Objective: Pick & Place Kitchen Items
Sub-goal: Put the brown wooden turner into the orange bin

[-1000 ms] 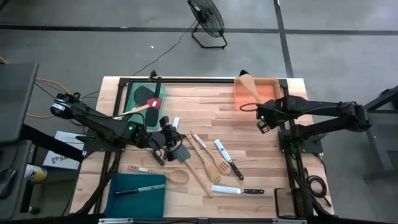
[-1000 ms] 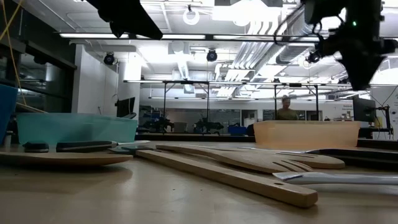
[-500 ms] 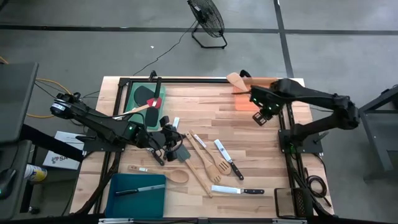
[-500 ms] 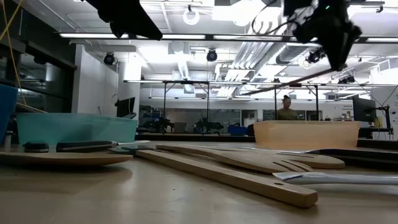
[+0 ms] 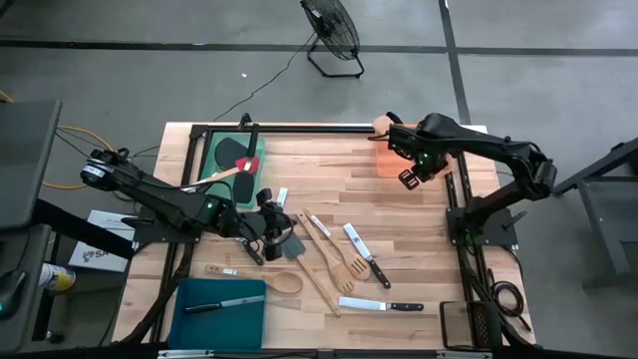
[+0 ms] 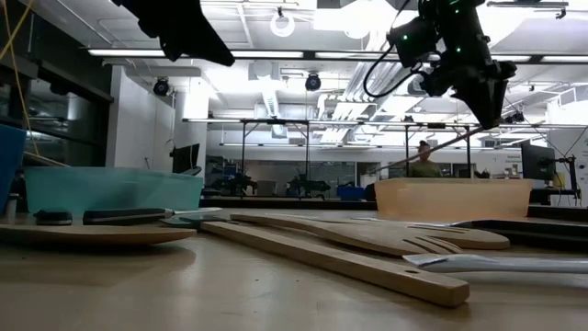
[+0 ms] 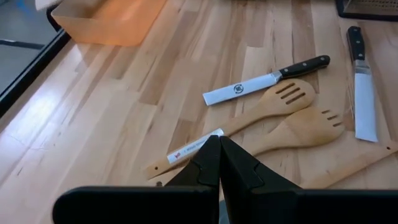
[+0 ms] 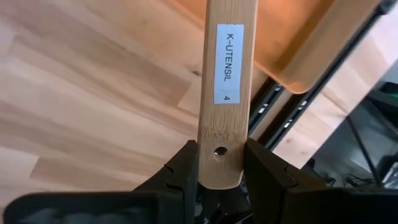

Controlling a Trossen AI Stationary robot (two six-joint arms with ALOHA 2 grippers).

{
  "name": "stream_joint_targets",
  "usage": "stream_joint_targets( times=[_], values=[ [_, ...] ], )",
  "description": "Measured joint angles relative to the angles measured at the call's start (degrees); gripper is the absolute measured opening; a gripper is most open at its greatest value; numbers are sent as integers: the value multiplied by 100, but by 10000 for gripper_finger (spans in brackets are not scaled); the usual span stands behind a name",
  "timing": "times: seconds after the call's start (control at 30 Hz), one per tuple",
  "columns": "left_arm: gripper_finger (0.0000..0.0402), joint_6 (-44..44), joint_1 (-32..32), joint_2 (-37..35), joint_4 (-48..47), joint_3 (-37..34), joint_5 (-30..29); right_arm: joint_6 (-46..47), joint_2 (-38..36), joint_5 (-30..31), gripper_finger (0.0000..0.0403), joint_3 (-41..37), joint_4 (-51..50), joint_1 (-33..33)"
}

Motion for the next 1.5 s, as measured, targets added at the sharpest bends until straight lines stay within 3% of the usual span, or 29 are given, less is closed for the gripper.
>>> stream_joint_targets(
  times=[0.47,0.7,0.93,1.17,1.4,1.5],
  values=[
    [1,-173,-1,-2,204,-268,127,-83,-34,390,93,-2,0,-186],
    [1,-195,-1,-2,268,-268,141,-740,-36,-161,93,-7,57,-167],
    [1,-261,-1,-2,345,-268,272,-986,-556,-519,93,-20,1616,243],
    [1,-399,-1,-2,344,-268,405,-648,-1329,-458,93,-452,3536,663],
    [1,-555,-3,-2,343,-268,466,-269,-2141,-346,93,-1391,5446,581],
    [1,-582,-3,-2,344,-268,556,-49,-2414,-550,93,-1807,5813,347]
  ],
)
